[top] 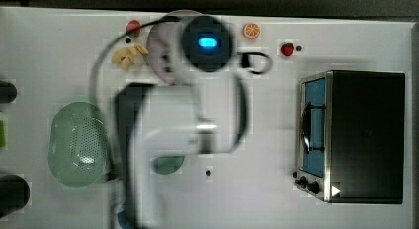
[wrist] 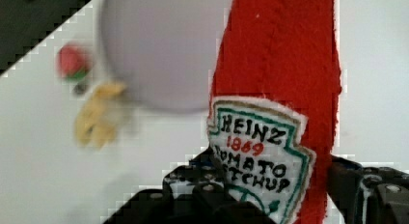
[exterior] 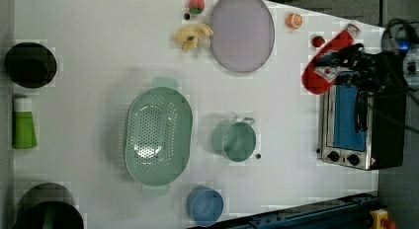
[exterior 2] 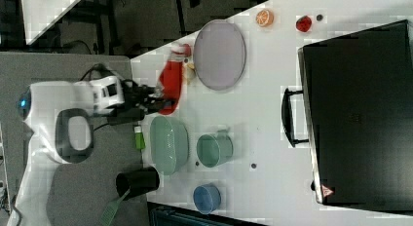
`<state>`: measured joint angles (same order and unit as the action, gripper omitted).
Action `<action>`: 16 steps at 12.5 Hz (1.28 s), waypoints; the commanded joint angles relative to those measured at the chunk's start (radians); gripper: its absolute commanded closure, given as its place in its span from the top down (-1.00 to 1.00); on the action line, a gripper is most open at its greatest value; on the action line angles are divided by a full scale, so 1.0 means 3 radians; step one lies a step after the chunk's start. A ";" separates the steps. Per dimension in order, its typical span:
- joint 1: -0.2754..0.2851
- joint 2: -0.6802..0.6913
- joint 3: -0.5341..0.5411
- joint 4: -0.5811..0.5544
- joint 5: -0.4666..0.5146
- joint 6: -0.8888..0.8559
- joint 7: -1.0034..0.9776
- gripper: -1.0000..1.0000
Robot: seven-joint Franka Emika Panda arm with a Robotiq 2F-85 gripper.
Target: Pick ketchup from strainer and place it on the table
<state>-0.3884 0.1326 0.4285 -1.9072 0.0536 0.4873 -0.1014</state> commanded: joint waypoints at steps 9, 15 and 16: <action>0.0007 0.0063 -0.0352 -0.1044 0.0017 0.0502 -0.0250 0.21; 0.0005 0.0574 -0.0384 -0.1322 -0.0176 0.1322 -0.0250 0.46; 0.0005 0.0626 -0.0385 -0.1312 -0.0178 0.1377 -0.0249 0.68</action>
<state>-0.3906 0.3396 0.3083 -2.3066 -0.0057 0.8760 -0.1348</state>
